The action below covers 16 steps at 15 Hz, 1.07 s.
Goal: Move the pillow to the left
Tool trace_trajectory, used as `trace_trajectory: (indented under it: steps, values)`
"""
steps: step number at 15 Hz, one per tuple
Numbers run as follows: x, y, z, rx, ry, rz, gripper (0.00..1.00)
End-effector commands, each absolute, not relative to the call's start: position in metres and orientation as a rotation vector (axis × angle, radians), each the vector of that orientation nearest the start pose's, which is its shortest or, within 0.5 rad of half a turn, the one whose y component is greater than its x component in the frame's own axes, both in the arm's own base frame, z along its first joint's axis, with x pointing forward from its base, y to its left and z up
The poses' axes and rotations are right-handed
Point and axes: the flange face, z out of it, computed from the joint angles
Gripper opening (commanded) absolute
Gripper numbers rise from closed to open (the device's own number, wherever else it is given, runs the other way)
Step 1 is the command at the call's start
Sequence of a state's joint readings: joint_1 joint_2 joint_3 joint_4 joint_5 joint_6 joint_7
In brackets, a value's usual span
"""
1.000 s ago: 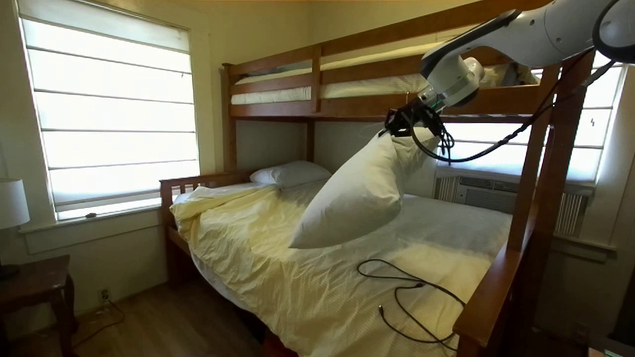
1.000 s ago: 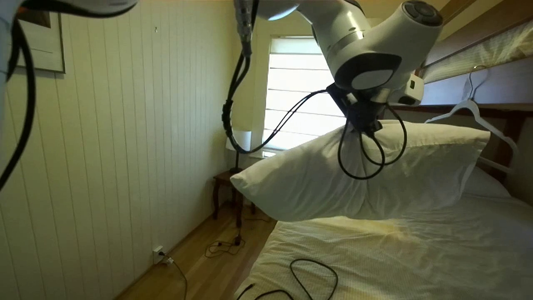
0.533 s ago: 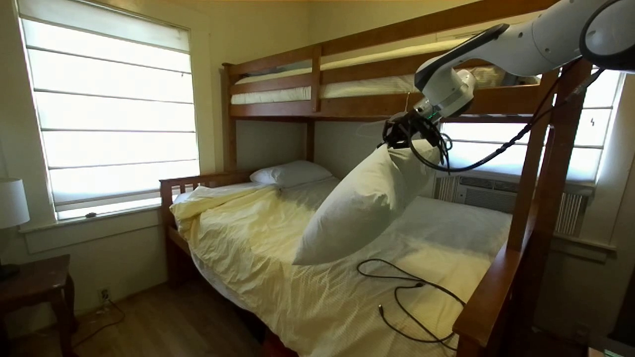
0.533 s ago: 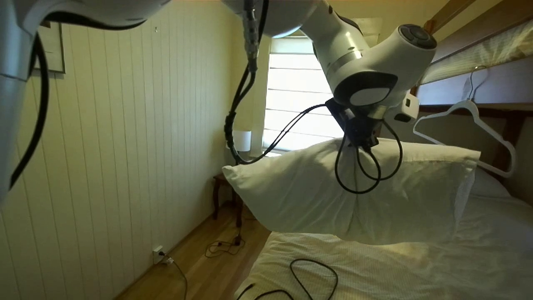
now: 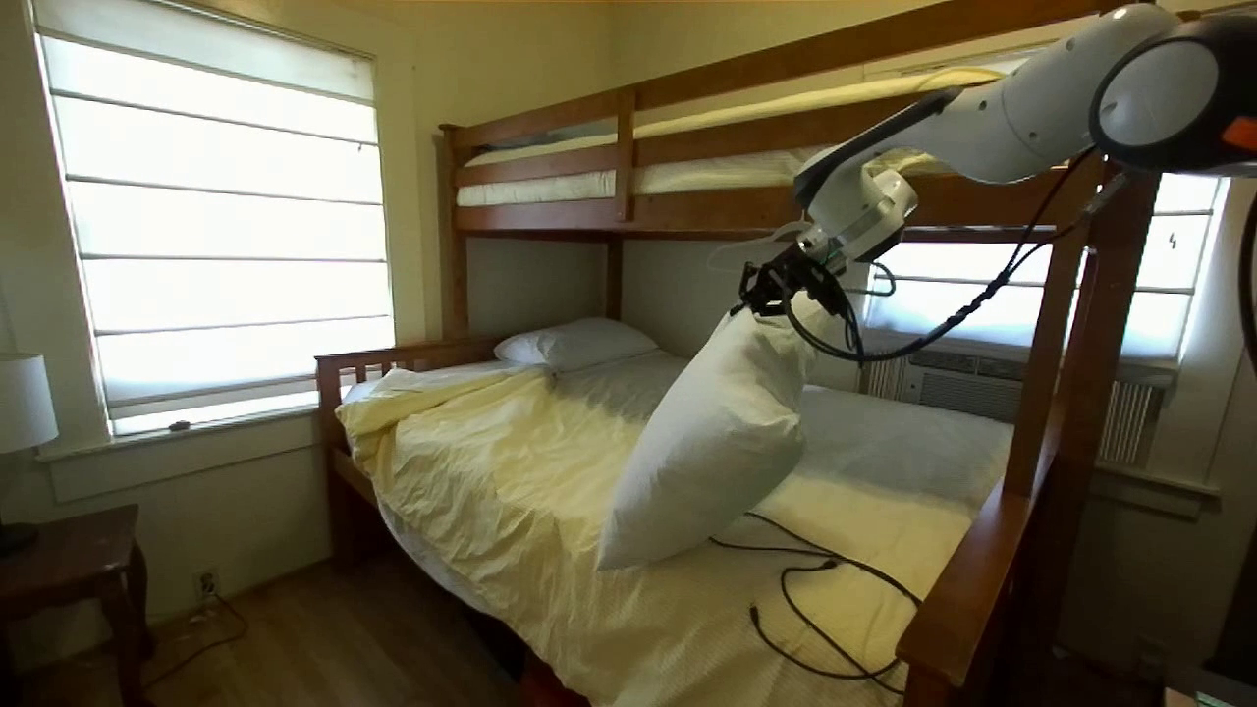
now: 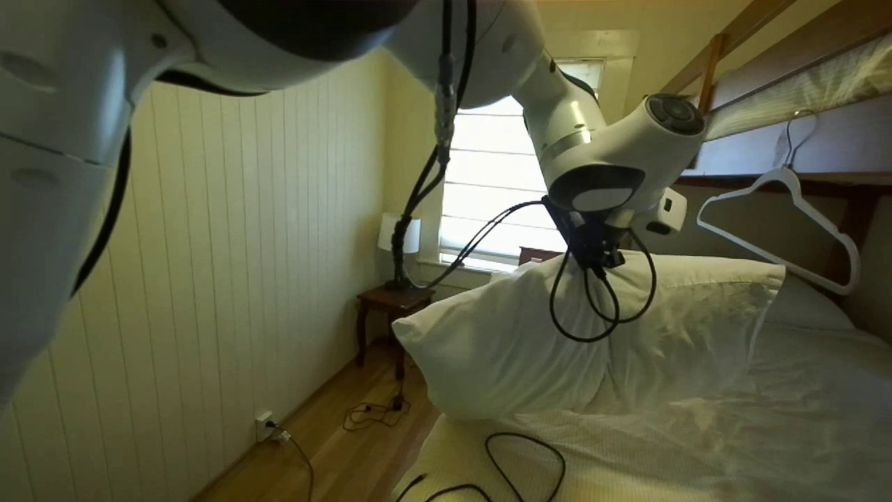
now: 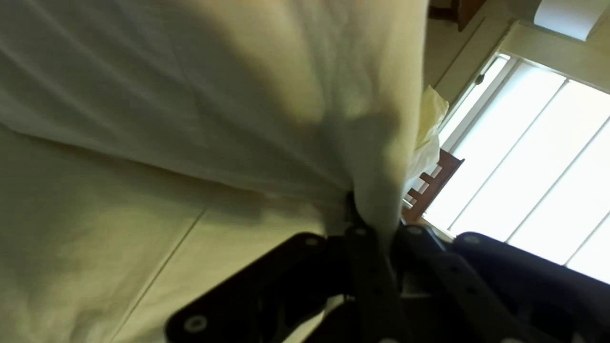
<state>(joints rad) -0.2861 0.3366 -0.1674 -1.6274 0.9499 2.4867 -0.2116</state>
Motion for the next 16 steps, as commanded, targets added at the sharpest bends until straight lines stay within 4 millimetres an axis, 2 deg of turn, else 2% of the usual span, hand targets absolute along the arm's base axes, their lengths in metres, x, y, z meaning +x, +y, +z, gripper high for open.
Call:
trace_trajectory:
  steps: [1,5,7,8,9,11,13,16]
  values:
    - [0.674,-0.289,0.549,-2.102,1.007,-1.071,0.02]
    - [0.700,-0.271,0.619,-1.919,1.028,-1.241,0.02]
    - [0.708,-0.265,0.643,-1.838,1.041,-1.304,0.02]
    - [0.712,-0.264,0.653,-1.829,1.032,-1.323,0.30]
    - [0.715,-0.265,0.658,-1.829,1.035,-1.327,0.31]
    - [0.720,-0.275,0.658,-1.870,1.045,-1.309,0.46]
    - [0.711,-0.289,0.654,-1.935,1.061,-1.266,0.60]
    - [0.696,-0.303,0.624,-2.140,1.048,-1.110,0.81]
